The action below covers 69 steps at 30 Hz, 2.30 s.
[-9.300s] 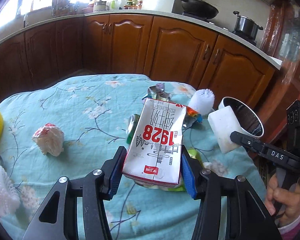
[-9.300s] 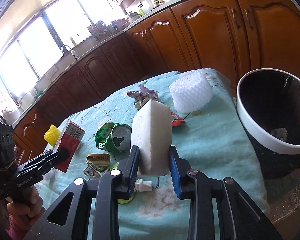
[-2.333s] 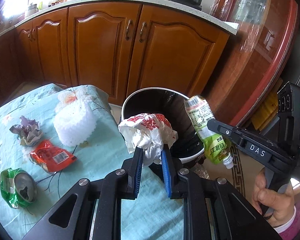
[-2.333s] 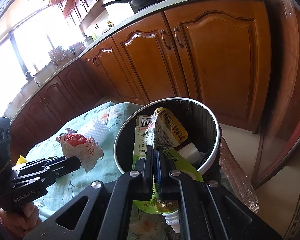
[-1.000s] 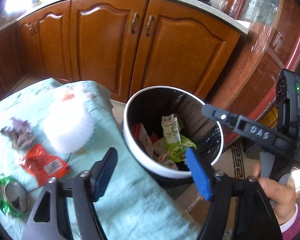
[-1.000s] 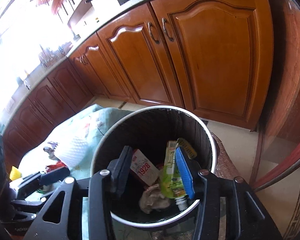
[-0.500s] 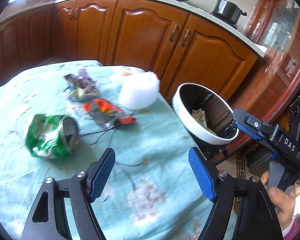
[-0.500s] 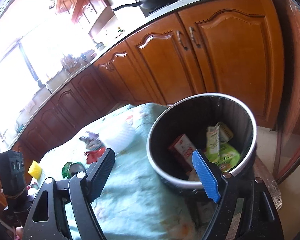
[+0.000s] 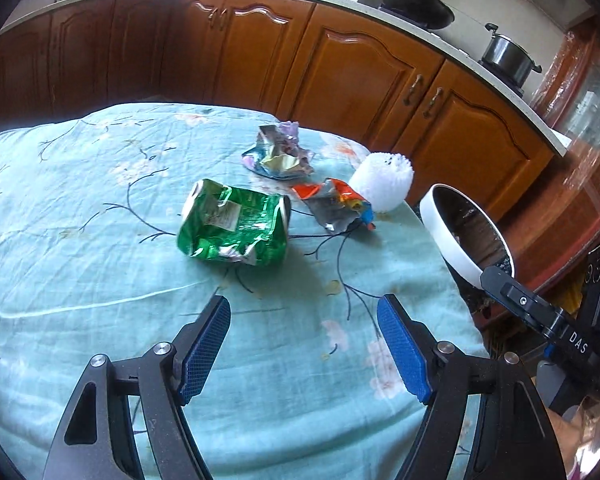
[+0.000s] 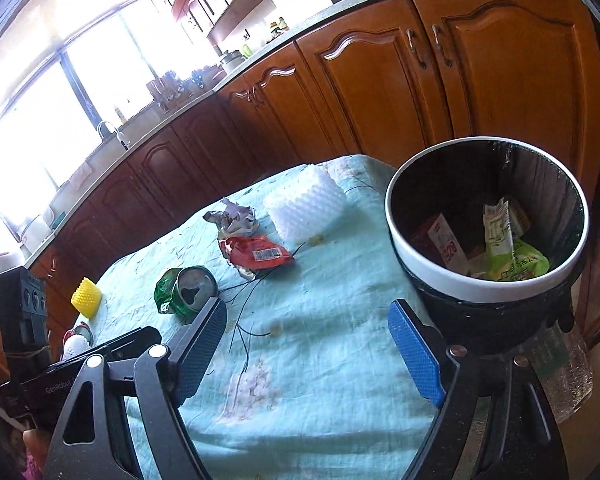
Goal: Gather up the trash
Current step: 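Move both open tools back over the table trash, then grasp the red chip bag with the right tool while the left tool grasps the crushed green can, then carry the chip bag and green can over the trash bin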
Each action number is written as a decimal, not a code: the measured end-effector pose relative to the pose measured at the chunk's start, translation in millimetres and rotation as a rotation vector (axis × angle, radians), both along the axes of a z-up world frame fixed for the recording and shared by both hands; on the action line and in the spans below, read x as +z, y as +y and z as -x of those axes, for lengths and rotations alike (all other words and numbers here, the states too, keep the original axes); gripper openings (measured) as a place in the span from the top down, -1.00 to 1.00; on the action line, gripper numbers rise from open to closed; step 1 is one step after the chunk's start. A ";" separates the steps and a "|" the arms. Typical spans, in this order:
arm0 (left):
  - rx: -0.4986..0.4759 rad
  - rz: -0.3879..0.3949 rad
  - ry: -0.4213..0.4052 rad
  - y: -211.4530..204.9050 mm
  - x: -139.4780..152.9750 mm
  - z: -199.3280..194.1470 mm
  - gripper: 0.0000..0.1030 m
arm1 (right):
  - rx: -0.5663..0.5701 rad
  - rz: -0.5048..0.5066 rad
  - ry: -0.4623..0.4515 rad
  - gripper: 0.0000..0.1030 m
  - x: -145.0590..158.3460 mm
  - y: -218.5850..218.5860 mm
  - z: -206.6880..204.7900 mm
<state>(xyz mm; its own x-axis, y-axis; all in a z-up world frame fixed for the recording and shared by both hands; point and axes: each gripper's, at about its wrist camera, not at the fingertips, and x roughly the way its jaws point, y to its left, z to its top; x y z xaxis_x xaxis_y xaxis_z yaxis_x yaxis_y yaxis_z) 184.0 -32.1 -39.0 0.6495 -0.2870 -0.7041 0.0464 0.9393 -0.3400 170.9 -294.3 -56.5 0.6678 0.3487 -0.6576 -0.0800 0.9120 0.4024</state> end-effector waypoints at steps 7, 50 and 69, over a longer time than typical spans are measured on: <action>0.068 0.003 -0.006 30.7 4.2 0.6 -0.47 | 0.051 0.038 -0.003 -0.63 -3.1 26.3 -7.1; -0.118 -0.013 -0.008 10.6 2.3 -35.8 0.79 | 0.122 0.113 -0.009 0.95 -3.3 51.8 -30.6; -0.269 -0.051 -0.089 -87.7 39.2 -33.7 0.80 | -0.080 0.078 -0.035 0.95 22.9 -55.5 13.9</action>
